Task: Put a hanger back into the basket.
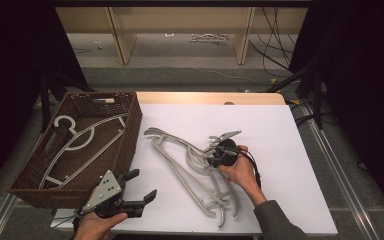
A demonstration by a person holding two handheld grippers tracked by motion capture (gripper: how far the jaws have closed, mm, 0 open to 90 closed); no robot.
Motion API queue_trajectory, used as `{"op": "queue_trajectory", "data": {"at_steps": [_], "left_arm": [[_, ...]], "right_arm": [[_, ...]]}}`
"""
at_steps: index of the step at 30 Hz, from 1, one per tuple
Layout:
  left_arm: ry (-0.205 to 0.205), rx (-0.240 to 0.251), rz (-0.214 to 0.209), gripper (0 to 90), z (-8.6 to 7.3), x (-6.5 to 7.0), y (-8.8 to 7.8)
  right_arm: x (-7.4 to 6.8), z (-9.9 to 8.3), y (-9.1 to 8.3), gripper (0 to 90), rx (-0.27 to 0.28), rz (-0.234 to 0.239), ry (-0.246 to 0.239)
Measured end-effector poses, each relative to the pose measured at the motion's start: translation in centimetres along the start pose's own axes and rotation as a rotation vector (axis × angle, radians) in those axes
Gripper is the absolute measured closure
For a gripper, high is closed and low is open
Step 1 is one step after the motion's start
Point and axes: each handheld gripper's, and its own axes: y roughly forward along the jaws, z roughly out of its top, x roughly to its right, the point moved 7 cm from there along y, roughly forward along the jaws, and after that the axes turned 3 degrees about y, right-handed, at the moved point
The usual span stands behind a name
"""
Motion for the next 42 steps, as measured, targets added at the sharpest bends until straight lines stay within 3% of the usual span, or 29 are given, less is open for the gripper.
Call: {"op": "queue_trajectory", "data": {"at_steps": [10,14,17,23,28,32,33,34,42], "left_arm": [[-0.005,-0.001,-0.002,17.0,0.0,0.0,0.1],[0.000,-0.010,-0.004,16.9,-0.1,0.1,0.1],[-0.002,-0.014,-0.004,17.1,-0.2,0.1,0.2],[-0.005,-0.018,0.002,17.3,-0.2,-0.1,0.1],[-0.002,-0.021,0.005,17.5,-0.2,-0.2,0.1],[-0.007,-0.018,0.012,17.6,-0.2,-0.3,0.0],[0.000,-0.021,0.011,17.7,-0.2,-0.4,0.0],[0.001,-0.024,0.012,17.7,-0.3,-0.4,0.0],[0.000,-0.024,0.013,17.8,-0.3,-0.3,0.1]], "right_arm": [[-0.3,0.3,0.9,72.6,-0.054,-0.001,0.005],[-0.5,0.2,1.4,77.3,-0.092,0.015,-0.017],[-0.5,0.3,1.4,79.4,-0.103,-0.002,-0.028],[-0.4,0.5,1.1,82.0,-0.092,-0.021,-0.027],[-0.1,1.2,0.2,82.3,-0.038,-0.033,-0.059],[-0.1,1.4,-0.4,82.4,-0.005,-0.040,-0.055],[-0.2,1.4,-0.8,82.5,-0.018,-0.030,-0.045],[-0.1,1.5,-0.8,82.5,0.005,-0.037,-0.059],[-0.6,1.6,-2.8,82.6,0.023,-0.029,-0.101]]}}
